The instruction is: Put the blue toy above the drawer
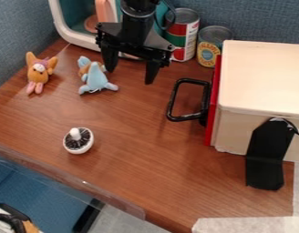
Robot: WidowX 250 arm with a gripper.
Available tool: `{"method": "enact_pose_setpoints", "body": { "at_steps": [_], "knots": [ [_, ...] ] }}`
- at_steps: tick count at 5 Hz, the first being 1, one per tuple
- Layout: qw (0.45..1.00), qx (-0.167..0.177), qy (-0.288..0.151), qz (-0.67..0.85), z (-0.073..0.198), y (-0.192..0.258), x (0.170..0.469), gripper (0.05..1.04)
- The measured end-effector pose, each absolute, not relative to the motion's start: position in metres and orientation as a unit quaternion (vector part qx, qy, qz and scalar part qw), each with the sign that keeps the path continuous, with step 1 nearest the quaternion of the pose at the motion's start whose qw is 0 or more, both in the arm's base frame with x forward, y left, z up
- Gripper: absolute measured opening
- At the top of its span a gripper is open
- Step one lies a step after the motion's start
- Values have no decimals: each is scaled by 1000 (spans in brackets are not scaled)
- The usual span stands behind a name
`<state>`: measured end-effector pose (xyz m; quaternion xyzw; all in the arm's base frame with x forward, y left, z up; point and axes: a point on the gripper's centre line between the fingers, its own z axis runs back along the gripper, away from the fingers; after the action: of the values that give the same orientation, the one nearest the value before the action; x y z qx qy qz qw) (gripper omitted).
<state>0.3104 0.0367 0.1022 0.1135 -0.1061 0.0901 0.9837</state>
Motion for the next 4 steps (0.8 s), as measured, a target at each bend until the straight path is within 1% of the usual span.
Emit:
{"method": "enact_pose_setpoints", "body": {
  "at_steps": [1,2,3,4],
  "knots": [
    [985,114,-92,90,93,37,310,1000],
    [981,131,-76,121,84,65,319,1000],
    [975,144,-73,150,81,90,336,1000],
    [972,152,-60,167,72,110,350,1000]
  ]
}}
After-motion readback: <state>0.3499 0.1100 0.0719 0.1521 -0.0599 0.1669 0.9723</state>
